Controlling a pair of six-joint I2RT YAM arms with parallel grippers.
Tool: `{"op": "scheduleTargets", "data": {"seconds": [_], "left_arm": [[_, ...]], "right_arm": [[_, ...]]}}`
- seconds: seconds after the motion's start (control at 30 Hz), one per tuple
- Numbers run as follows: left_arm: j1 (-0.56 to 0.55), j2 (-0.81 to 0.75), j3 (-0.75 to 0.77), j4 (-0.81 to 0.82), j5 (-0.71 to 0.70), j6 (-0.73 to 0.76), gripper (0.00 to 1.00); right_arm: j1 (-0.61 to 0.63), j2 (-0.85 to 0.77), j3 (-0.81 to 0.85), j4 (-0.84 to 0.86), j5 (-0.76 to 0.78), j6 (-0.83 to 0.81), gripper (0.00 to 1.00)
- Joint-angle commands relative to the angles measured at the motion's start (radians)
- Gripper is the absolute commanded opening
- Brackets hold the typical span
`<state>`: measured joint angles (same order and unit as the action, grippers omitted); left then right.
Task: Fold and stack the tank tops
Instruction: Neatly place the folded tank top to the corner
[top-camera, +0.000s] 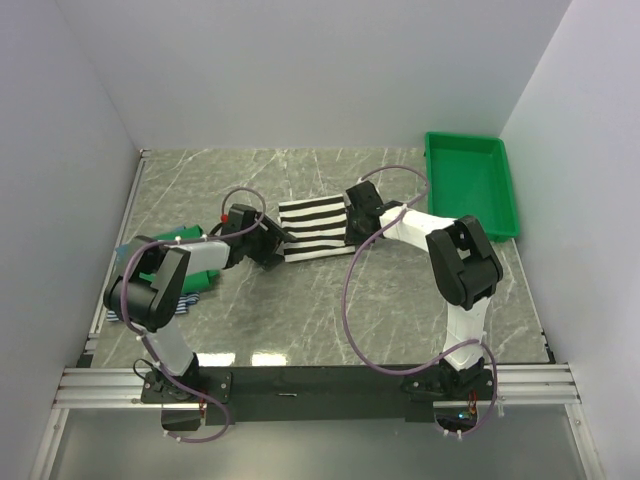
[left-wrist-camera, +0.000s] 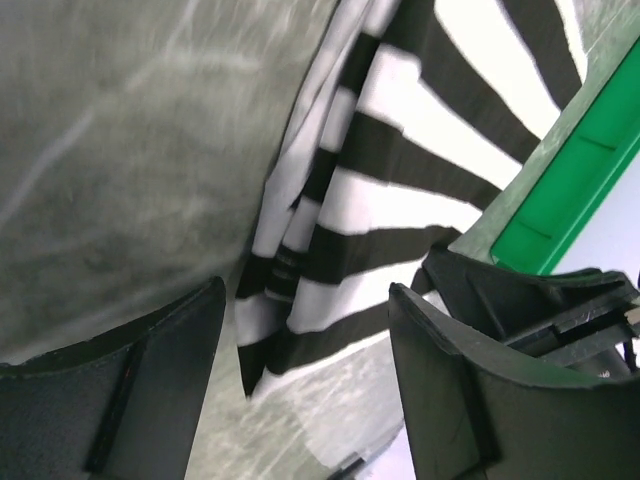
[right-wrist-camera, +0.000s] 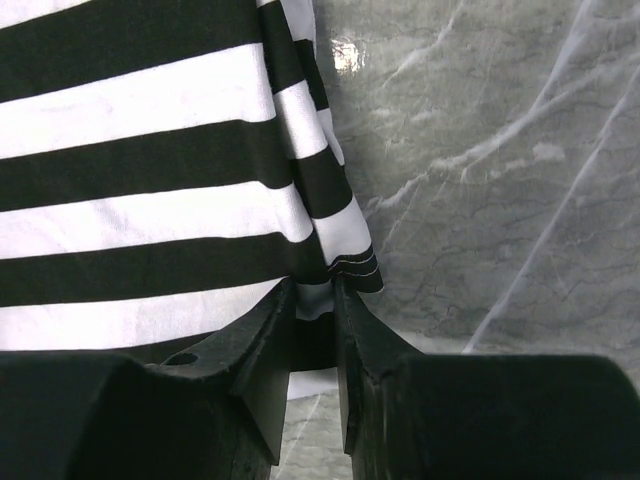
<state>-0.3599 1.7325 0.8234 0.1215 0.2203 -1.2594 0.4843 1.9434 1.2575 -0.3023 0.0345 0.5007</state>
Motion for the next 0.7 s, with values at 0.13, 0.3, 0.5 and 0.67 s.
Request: {"op": "scheduleTargets", "data": {"seconds": [0.13,0.3,0.5,0.67], "left_arm": [[-0.044,0.018,-0.105,-0.033,0.022,-0.135,0.74],[-0.037,0.053,-0.105,0.009,0.005,-0.15,0.74],[0.005,0.067,-0.086,0.02,-0.064,-0.108,0.67],[0.019,0.091,-0.063,0.05,-0.087,-0.077,0.6]], "right_arm": [[-0.015,0.038,-0.032,0.006,-0.007,-0.002,0.28],[-0.016,0.046,-0.03,0.006,-0.013,-0.004,0.27],[-0.019,0.048,-0.03,0.008,-0.018,-0.005,0.26],[-0.021,0.049,-0.032,0.008,-0.018,-0.007,0.26]]}}
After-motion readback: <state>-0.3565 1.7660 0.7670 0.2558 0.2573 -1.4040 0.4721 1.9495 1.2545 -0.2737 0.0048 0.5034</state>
